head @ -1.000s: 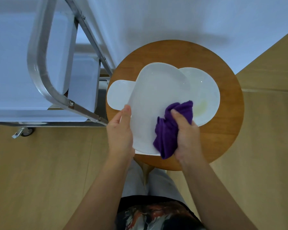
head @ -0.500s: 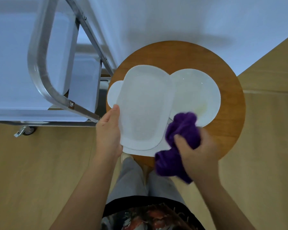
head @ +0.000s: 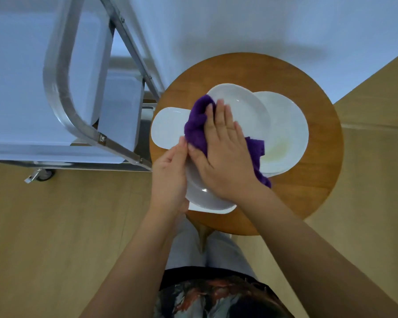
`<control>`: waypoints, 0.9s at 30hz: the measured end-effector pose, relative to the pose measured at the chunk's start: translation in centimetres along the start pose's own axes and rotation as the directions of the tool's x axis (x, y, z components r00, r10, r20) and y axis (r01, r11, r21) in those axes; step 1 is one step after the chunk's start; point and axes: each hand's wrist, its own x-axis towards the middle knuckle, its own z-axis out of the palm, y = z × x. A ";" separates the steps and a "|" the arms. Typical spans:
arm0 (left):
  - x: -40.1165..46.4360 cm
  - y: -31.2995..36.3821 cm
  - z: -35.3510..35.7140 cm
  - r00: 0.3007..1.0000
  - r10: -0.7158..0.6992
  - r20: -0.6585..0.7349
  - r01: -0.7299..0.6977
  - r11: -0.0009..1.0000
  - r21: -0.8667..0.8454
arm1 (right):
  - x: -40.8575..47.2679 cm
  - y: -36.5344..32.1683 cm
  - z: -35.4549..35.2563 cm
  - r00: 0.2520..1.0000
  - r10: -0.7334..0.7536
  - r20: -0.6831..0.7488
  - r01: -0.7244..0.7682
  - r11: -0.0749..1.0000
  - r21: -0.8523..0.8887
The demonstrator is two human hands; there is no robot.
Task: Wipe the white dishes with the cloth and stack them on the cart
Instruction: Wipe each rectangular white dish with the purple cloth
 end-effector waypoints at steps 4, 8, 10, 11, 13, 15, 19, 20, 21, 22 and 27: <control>0.7 0.0 -0.9 0.996 -0.050 -0.076 0.041 0.993 -0.115 | -2.6 -1.6 1.9 0.991 -0.118 0.060 0.111 0.987 0.118; 0.7 0.1 -1.5 0.992 -0.104 -0.071 0.094 0.986 -0.135 | -3.9 -1.0 2.1 0.967 -0.231 0.107 0.210 0.962 0.176; 0.7 0.2 -1.7 0.991 -0.110 -0.072 0.105 0.991 -0.078 | -4.7 -0.5 1.8 0.938 -0.322 0.126 0.312 0.946 0.091; 0.7 0.4 -1.8 0.990 -0.121 -0.073 0.119 0.992 -0.031 | -5.3 -0.2 1.7 0.916 -0.378 0.136 0.379 0.925 0.022; 0.9 1.0 -2.0 0.986 -0.159 -0.053 0.160 0.987 0.014 | -6.4 0.7 1.4 0.872 -0.466 0.150 0.484 0.867 -0.117; 0.9 1.8 -2.4 0.978 -0.207 -0.016 0.207 0.978 0.006 | -7.2 2.1 0.8 0.845 -0.520 0.126 0.534 0.813 -0.230; 0.3 3.1 -2.7 0.946 -0.321 0.042 0.319 0.946 0.054 | -8.2 3.6 -0.9 0.822 -0.559 -0.108 0.503 0.803 -0.320; 0.3 3.3 -2.7 0.934 -0.355 0.033 0.353 0.934 0.065 | -8.4 3.3 -1.3 0.811 -0.563 -0.157 0.502 0.809 -0.305; 0.4 3.6 -2.7 0.926 -0.377 0.013 0.376 0.924 0.067 | -8.5 2.8 -1.7 0.806 -0.558 -0.198 0.502 0.822 -0.269; 0.5 4.0 -2.7 0.920 -0.392 0.019 0.390 0.919 0.059 | -8.5 2.2 -2.2 0.811 -0.536 -0.233 0.498 0.842 -0.205; 0.0 5.9 -3.8 0.891 -0.365 0.269 0.368 0.929 0.041 | -7.2 -1.8 -7.1 0.977 0.159 -0.144 -0.016 0.723 0.690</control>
